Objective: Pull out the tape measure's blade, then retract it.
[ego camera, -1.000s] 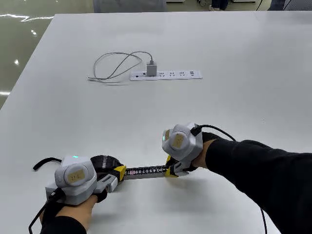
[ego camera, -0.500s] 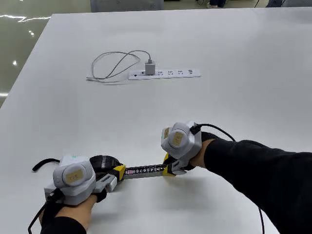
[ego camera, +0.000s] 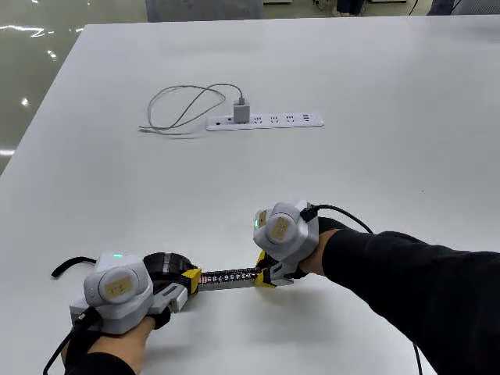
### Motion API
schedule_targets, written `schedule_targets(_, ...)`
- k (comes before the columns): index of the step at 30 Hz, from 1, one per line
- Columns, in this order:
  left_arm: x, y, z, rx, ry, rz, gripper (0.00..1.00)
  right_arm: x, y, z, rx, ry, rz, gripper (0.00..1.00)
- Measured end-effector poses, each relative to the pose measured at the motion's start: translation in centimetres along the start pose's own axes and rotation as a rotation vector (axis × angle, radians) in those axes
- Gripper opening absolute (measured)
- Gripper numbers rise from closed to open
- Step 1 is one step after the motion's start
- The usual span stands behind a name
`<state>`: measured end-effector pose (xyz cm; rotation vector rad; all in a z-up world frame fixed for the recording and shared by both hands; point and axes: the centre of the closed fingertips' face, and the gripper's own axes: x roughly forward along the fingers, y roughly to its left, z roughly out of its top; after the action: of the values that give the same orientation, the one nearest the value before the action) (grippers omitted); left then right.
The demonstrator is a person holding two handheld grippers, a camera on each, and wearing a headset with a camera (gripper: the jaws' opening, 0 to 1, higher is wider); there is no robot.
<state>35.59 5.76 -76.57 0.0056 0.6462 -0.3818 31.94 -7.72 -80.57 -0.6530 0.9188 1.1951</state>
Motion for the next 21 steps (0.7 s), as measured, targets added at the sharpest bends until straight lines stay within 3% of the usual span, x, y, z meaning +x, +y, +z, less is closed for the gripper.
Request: schedule_targets(21,0.0,0.1,0.0,0.0,0.001,-0.003,0.56,0.7,0.1,1.3,0.013,-0.023,0.006,0.1)
